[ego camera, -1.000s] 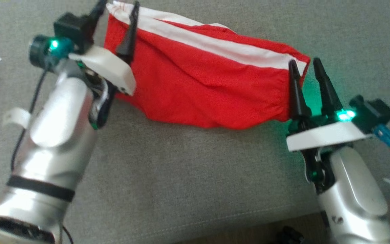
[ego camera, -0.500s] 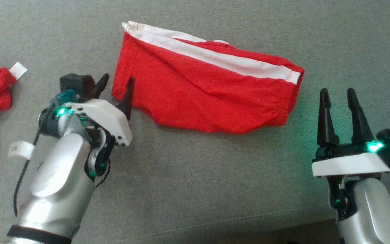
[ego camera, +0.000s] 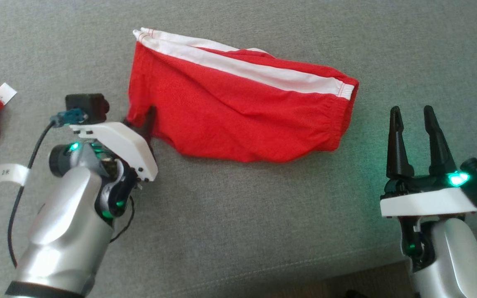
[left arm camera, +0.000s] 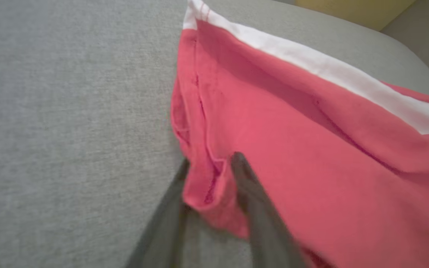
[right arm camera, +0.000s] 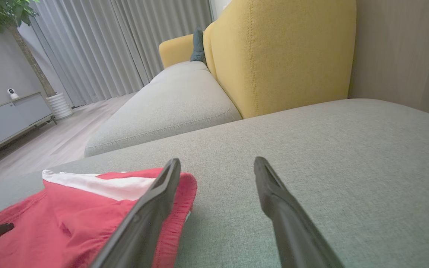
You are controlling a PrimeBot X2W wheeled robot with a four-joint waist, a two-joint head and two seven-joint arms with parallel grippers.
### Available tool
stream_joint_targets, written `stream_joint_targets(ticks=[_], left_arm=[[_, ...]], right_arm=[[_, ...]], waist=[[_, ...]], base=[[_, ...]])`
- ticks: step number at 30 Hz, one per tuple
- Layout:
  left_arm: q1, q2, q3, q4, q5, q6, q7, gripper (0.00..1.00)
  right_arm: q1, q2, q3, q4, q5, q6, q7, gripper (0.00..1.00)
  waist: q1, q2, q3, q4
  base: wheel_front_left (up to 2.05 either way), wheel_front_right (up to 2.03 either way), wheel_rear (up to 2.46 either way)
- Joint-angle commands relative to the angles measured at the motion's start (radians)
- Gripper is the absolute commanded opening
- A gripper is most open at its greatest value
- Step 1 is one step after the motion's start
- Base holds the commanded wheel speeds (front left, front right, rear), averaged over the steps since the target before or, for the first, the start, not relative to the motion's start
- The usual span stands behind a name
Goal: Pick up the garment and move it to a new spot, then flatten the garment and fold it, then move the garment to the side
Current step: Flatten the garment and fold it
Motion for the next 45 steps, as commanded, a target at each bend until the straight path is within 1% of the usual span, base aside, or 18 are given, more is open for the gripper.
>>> stream_joint_targets(ticks=[1, 5, 11, 17, 23, 27, 29, 30, 31, 32, 34, 35, 38, 41, 45], left_arm=[[0.000, 0.019, 0.025, -0.026, -0.009, -0.007, 0.005, 0.00], [0.004, 0.017, 0.027, -0.031, -0.013, -0.008, -0.012, 0.00], [0.038, 0.013, 0.061, -0.074, -0.028, 0.011, -0.084, 0.00], [0.163, 0.010, 0.106, -0.192, -0.066, 0.050, -0.144, 0.00], [0.314, -0.014, 0.124, -0.323, -0.100, 0.101, -0.174, 0.00], [0.372, -0.035, 0.116, -0.376, -0.112, 0.115, -0.185, 0.00], [0.377, -0.038, 0.118, -0.380, -0.112, 0.118, -0.193, 0.00], [0.379, -0.039, 0.119, -0.382, -0.107, 0.121, -0.204, 0.02], [0.379, -0.039, 0.119, -0.383, -0.100, 0.122, -0.215, 0.49], [0.378, -0.037, 0.117, -0.383, -0.091, 0.122, -0.225, 1.00], [0.372, -0.035, 0.114, -0.386, -0.076, 0.120, -0.249, 1.00], [0.362, -0.027, 0.115, -0.394, -0.046, 0.117, -0.293, 1.00], [0.350, -0.011, 0.110, -0.410, 0.012, 0.116, -0.349, 1.00], [0.345, -0.001, 0.106, -0.430, 0.072, 0.118, -0.379, 1.00], [0.356, 0.000, 0.105, -0.452, 0.134, 0.124, -0.393, 1.00]], right_arm=[[0.004, -0.002, 0.025, -0.034, 0.005, -0.001, -0.011, 1.00], [0.000, -0.002, 0.024, -0.031, 0.004, -0.001, -0.011, 1.00], [0.006, -0.002, 0.005, -0.026, -0.009, -0.001, -0.011, 1.00], [0.019, -0.002, -0.033, -0.031, -0.040, -0.001, 0.013, 1.00], [0.028, -0.002, -0.063, -0.054, -0.066, -0.001, 0.061, 1.00], [0.026, -0.002, -0.071, -0.072, -0.075, -0.001, 0.088, 1.00], [0.024, -0.002, -0.071, -0.075, -0.076, -0.001, 0.094, 1.00], [0.022, -0.002, -0.068, -0.078, -0.078, -0.001, 0.100, 1.00], [0.020, -0.002, -0.065, -0.082, -0.079, -0.001, 0.106, 1.00], [0.019, -0.002, -0.064, -0.085, -0.081, -0.001, 0.112, 1.00], [0.017, -0.002, -0.064, -0.088, -0.085, -0.001, 0.122, 1.00], [0.015, -0.002, -0.067, -0.091, -0.092, -0.001, 0.135, 1.00], [0.016, -0.002, -0.073, -0.095, -0.099, -0.001, 0.155, 1.00], [0.016, -0.002, -0.064, -0.098, -0.094, -0.001, 0.190, 1.00], [0.006, -0.002, -0.017, -0.106, -0.073, -0.001, 0.266, 1.00]], waist=[[0.0000, 0.0000, 0.000, -0.002], [0.0000, 0.0000, -0.003, -0.006], [0.0000, 0.0000, -0.017, 0.009], [0.0000, 0.0000, -0.042, 0.048], [0.0000, 0.0000, -0.059, 0.090], [0.0000, 0.0000, -0.063, 0.113], [0.0000, 0.0000, -0.063, 0.117], [0.0000, 0.0000, -0.064, 0.119], [0.0000, 0.0000, -0.064, 0.121], [0.0000, 0.0000, -0.065, 0.123], [0.0000, 0.0000, -0.069, 0.129], [0.0000, 0.0000, -0.077, 0.135], [0.0000, 0.0000, -0.093, 0.144], [0.0000, 0.0000, -0.111, 0.149], [0.0000, 0.0000, -0.129, 0.156]], base=[[0.00, 0.00, 0.00], [0.00, 0.00, 0.00], [0.00, 0.00, 0.00], [0.00, 0.00, 0.00], [0.00, 0.00, 0.00], [0.00, 0.00, 0.00], [0.00, 0.00, 0.00], [0.00, 0.00, 0.00], [0.00, 0.00, 0.00], [0.00, 0.00, 0.00], [0.00, 0.00, 0.00], [0.00, 0.00, 0.00], [0.00, 0.00, 0.00], [0.00, 0.00, 0.00], [0.00, 0.00, 0.00]])
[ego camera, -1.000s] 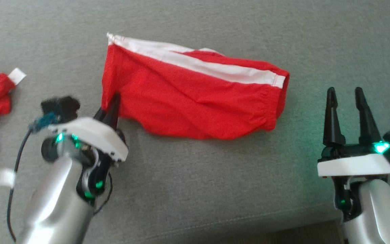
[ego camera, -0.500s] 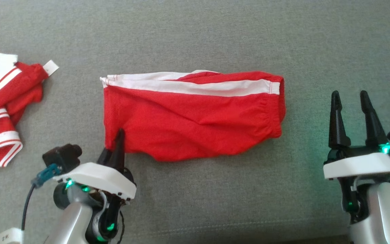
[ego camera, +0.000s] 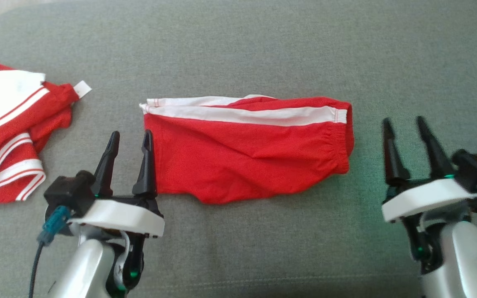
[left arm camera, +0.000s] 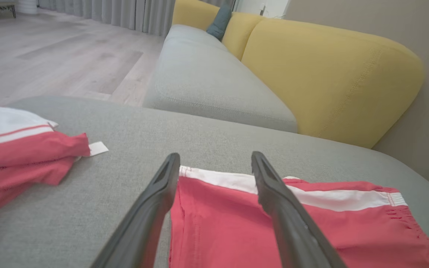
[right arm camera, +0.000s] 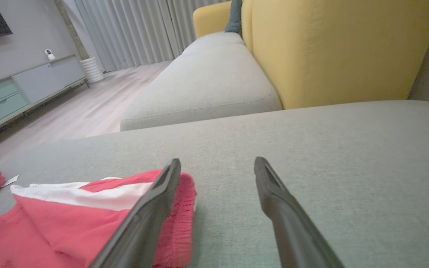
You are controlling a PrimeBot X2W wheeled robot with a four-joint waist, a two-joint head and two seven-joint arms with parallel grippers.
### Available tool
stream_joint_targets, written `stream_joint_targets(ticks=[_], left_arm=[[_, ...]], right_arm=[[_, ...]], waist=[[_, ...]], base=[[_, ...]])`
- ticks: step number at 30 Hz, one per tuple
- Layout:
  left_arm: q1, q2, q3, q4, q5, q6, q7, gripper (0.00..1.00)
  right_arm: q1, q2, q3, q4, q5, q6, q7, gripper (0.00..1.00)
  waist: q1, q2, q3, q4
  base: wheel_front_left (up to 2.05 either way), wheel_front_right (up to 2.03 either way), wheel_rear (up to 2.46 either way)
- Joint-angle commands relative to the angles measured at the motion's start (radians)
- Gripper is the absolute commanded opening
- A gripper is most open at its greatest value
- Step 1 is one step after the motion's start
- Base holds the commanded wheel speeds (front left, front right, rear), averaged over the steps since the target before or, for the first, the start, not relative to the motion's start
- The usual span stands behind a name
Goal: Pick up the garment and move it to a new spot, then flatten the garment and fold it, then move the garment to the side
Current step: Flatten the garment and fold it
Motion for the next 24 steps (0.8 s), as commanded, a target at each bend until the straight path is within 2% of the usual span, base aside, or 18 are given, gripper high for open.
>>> stream_joint_targets(ticks=[1, 6, 10, 22, 23, 24], left_arm=[[-0.022, 0.018, 0.032, -0.037, 0.021, 0.003, -0.011, 1.00], [-0.006, -0.004, 0.041, -0.038, 0.052, -0.002, -0.014, 1.00], [0.000, -0.028, 0.056, -0.045, 0.084, -0.014, -0.015, 1.00], [0.020, -0.087, 0.108, -0.028, 0.142, -0.061, -0.015, 1.00], [0.021, -0.090, 0.112, -0.027, 0.145, -0.065, -0.015, 1.00], [0.023, -0.093, 0.116, -0.025, 0.149, -0.068, -0.015, 1.00]], right_arm=[[-0.027, -0.004, 0.041, -0.040, 0.005, -0.001, 0.028, 1.00], [-0.057, -0.004, 0.090, -0.009, 0.030, -0.001, 0.157, 1.00], [-0.082, -0.004, 0.091, 0.057, 0.042, -0.001, 0.240, 1.00], [-0.149, -0.004, 0.119, 0.261, 0.101, -0.001, 0.395, 1.00], [-0.156, -0.004, 0.125, 0.273, 0.115, -0.001, 0.406, 0.87], [-0.164, -0.005, 0.133, 0.283, 0.126, -0.001, 0.416, 0.62]], waist=[[0.0000, 0.0000, -0.007, 0.006], [0.0000, 0.0000, -0.005, 0.029], [0.0000, 0.0000, 0.003, 0.053], [0.0000, 0.0000, 0.010, 0.097], [0.0000, 0.0000, 0.010, 0.097], [0.0000, 0.0000, 0.009, 0.097]], base=[[0.00, 0.00, 0.00], [0.00, 0.00, 0.00], [0.00, 0.00, 0.00], [0.00, 0.00, 0.00], [0.00, 0.00, 0.00], [0.00, 0.00, 0.00]])
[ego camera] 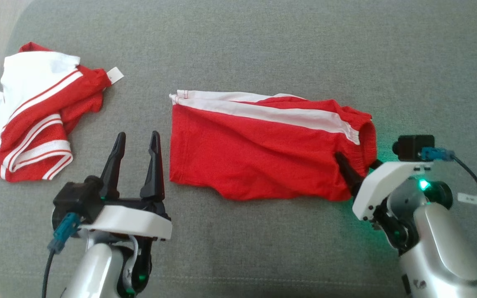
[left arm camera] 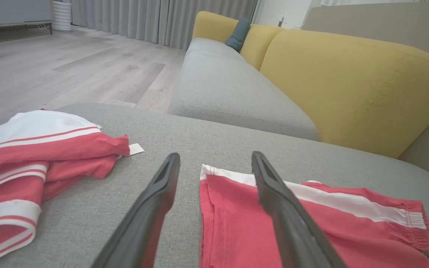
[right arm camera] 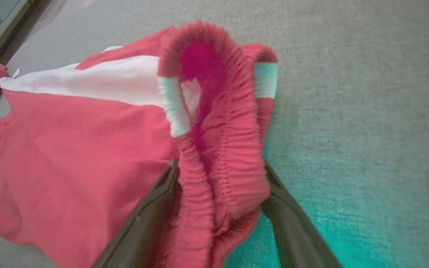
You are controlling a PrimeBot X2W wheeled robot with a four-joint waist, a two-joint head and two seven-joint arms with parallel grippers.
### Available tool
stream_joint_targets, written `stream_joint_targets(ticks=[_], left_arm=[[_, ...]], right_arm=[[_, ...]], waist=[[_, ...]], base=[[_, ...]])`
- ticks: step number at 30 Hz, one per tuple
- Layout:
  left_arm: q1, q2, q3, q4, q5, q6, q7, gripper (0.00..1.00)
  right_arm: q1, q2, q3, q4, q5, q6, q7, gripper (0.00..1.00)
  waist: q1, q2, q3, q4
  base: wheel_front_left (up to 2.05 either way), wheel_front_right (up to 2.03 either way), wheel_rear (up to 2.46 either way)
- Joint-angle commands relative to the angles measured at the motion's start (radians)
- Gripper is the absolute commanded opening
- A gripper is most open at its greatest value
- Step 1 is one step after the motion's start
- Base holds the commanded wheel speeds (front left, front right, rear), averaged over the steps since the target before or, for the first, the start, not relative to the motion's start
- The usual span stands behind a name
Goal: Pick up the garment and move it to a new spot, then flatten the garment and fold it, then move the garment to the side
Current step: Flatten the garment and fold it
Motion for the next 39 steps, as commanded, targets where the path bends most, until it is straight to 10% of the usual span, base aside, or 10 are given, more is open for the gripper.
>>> stream_joint_targets(ticks=[1, 3, 5, 20, 39], left_arm=[[-0.010, 0.002, 0.044, -0.025, 0.017, -0.007, -0.012, 1.00], [-0.009, 0.000, 0.047, -0.024, 0.020, -0.011, -0.012, 1.00], [-0.007, -0.005, 0.052, -0.022, 0.027, -0.016, -0.012, 1.00], [0.015, -0.025, 0.058, -0.022, 0.060, -0.046, -0.012, 1.00], [-0.001, -0.035, 0.057, -0.011, 0.070, -0.060, -0.012, 1.00]], right_arm=[[-0.025, -0.004, 0.042, 0.000, 0.018, -0.001, 0.019, 0.46], [-0.032, -0.006, 0.051, 0.009, 0.032, -0.001, 0.026, 0.35], [-0.050, -0.014, 0.057, 0.021, 0.066, -0.001, 0.036, 0.00], [-0.077, -0.281, -0.020, -0.083, 0.170, -0.001, 0.190, 0.00], [-0.034, -0.034, 0.121, -0.272, 0.318, -0.001, 0.187, 0.00]], waist=[[0.0000, 0.0000, -0.002, -0.001], [0.0000, 0.0000, -0.003, -0.002], [0.0000, 0.0000, -0.006, -0.005], [0.0000, 0.0000, -0.038, -0.079], [0.0000, 0.0000, -0.038, -0.043]], base=[[0.00, 0.00, 0.00], [0.00, 0.00, 0.00], [0.00, 0.00, 0.00], [0.00, 0.00, 0.00], [0.00, 0.00, 0.00]])
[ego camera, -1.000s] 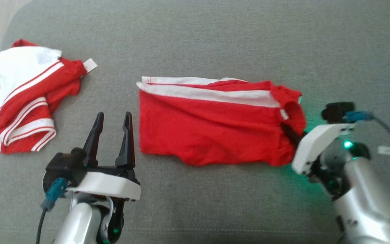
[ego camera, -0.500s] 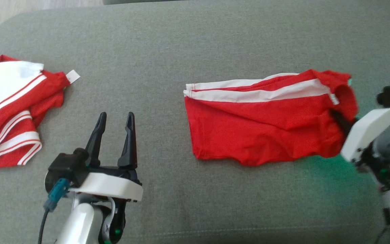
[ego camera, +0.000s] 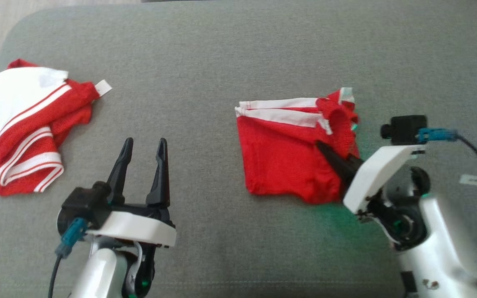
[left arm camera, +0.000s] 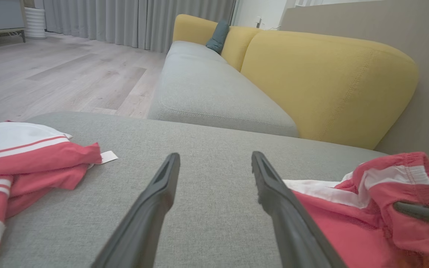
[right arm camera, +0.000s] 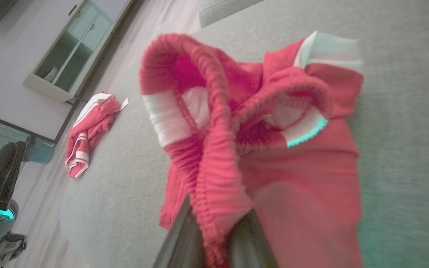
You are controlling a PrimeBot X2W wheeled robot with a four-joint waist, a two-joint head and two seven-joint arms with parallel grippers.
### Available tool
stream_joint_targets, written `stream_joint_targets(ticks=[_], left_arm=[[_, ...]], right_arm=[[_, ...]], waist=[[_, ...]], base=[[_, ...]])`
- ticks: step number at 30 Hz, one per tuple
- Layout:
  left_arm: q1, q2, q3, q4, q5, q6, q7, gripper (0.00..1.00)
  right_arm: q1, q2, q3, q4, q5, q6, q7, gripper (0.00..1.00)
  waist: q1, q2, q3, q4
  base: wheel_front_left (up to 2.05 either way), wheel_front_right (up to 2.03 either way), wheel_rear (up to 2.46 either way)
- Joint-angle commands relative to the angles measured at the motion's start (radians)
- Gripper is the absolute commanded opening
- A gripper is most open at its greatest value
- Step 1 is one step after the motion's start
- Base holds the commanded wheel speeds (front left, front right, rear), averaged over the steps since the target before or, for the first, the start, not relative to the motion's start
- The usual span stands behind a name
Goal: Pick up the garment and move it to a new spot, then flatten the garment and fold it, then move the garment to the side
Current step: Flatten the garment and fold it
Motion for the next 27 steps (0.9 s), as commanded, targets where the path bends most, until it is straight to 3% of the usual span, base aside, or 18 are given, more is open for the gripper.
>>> stream_joint_targets(ticks=[1, 10, 11, 12, 13, 21, 27], left_arm=[[-0.023, -0.002, 0.032, -0.029, 0.009, -0.005, -0.012, 1.00], [-0.031, -0.011, 0.028, -0.026, 0.007, -0.008, -0.012, 1.00], [-0.032, -0.012, 0.028, -0.025, 0.007, -0.009, -0.012, 1.00], [-0.033, -0.013, 0.027, -0.024, 0.007, -0.009, -0.012, 1.00], [-0.033, -0.014, 0.026, -0.023, 0.007, -0.010, -0.012, 1.00], [-0.031, -0.021, 0.035, -0.020, 0.007, -0.008, -0.012, 1.00], [-0.034, -0.023, 0.038, -0.022, 0.009, -0.013, -0.012, 1.00]], right_arm=[[-0.050, 0.018, 0.036, -0.020, -0.004, -0.001, -0.020, 0.00], [-0.120, 0.043, 0.105, 0.120, -0.019, -0.001, -0.104, 0.00], [-0.129, 0.044, 0.110, 0.136, -0.018, -0.001, -0.115, 0.15], [-0.137, 0.044, 0.119, 0.150, -0.012, -0.001, -0.128, 0.45], [-0.144, 0.044, 0.132, 0.160, 0.001, -0.001, -0.140, 1.00], [-0.172, 0.045, 0.258, 0.129, 0.096, -0.001, -0.238, 1.00], [-0.168, 0.045, 0.242, 0.087, 0.035, -0.001, -0.327, 1.00]], waist=[[0.0000, -0.0001, 0.002, 0.016], [0.0000, -0.0001, 0.016, 0.064], [0.0000, -0.0001, 0.019, 0.068], [0.0000, -0.0001, 0.020, 0.073], [0.0000, -0.0001, 0.021, 0.077], [0.0000, -0.0001, 0.022, 0.071], [0.0000, -0.0001, 0.019, 0.040]], base=[[0.00, 0.00, 0.00], [0.00, 0.00, 0.00], [0.00, 0.00, 0.00], [0.00, 0.00, 0.00], [0.00, 0.00, 0.00], [0.00, 0.00, 0.00], [0.00, 0.00, 0.00]])
